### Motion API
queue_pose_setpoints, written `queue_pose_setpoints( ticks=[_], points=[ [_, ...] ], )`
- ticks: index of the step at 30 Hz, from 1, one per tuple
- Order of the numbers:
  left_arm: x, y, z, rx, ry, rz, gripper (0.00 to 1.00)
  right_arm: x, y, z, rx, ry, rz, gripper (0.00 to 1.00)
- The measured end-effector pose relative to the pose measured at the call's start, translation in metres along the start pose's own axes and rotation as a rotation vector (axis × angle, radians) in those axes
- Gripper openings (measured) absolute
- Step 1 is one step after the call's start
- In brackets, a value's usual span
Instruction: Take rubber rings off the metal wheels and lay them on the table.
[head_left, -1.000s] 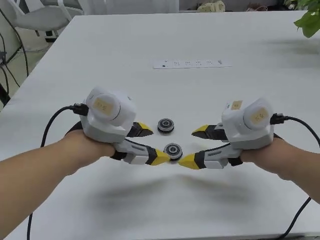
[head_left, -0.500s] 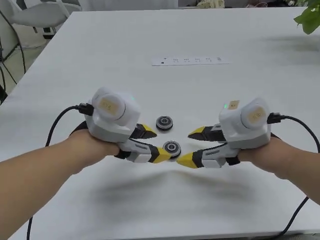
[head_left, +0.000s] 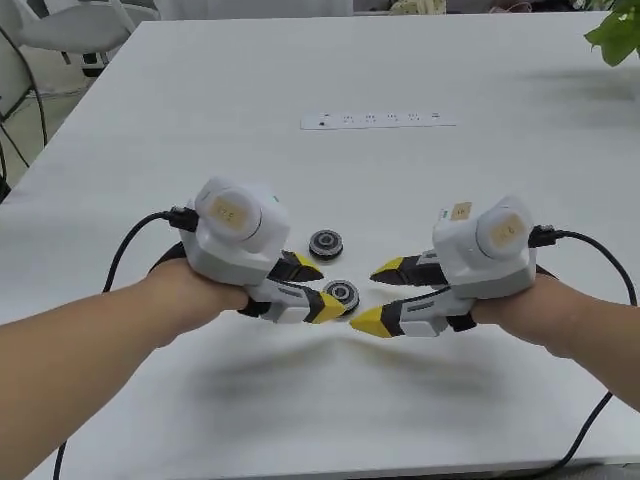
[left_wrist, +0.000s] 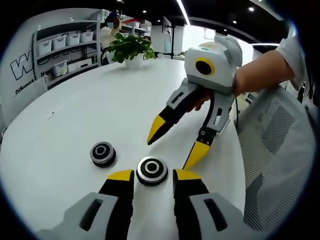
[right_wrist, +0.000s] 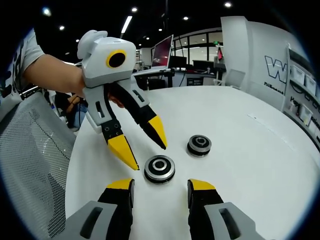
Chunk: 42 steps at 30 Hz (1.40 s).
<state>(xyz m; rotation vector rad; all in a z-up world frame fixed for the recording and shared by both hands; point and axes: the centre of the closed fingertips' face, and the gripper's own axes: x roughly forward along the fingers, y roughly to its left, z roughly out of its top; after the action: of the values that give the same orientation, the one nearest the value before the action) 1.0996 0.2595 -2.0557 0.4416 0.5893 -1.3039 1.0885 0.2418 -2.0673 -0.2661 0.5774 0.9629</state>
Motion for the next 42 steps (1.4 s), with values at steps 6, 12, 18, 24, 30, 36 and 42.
queue_pose_setpoints(
  ticks=[6, 12, 18, 24, 30, 36, 42],
  points=[
    [0.003, -0.001, 0.001, 0.006, 0.003, -0.001, 0.23, 0.0, 0.001, -0.002, 0.001, 0.005, 0.005, 0.4],
    [0.006, -0.002, 0.001, 0.014, 0.01, -0.004, 0.2, -0.001, 0.001, -0.003, 0.003, 0.008, 0.006, 0.39],
    [0.008, -0.001, 0.001, 0.034, 0.019, -0.001, 0.14, 0.0, 0.002, -0.004, 0.002, 0.012, 0.01, 0.39],
    [0.008, 0.002, 0.001, 0.063, 0.021, 0.013, 0.09, 0.001, 0.003, -0.004, 0.002, 0.011, 0.013, 0.39],
    [0.01, 0.002, 0.002, 0.068, 0.012, 0.017, 0.08, 0.003, 0.004, -0.004, 0.0, 0.015, 0.015, 0.38],
    [0.01, 0.002, 0.002, 0.066, 0.002, 0.028, 0.08, 0.007, 0.005, 0.0, 0.016, 0.0, 0.015, 0.36],
    [0.01, 0.002, 0.002, 0.063, -0.002, 0.037, 0.08, 0.012, 0.004, 0.002, 0.036, -0.003, 0.007, 0.33]
  ],
)
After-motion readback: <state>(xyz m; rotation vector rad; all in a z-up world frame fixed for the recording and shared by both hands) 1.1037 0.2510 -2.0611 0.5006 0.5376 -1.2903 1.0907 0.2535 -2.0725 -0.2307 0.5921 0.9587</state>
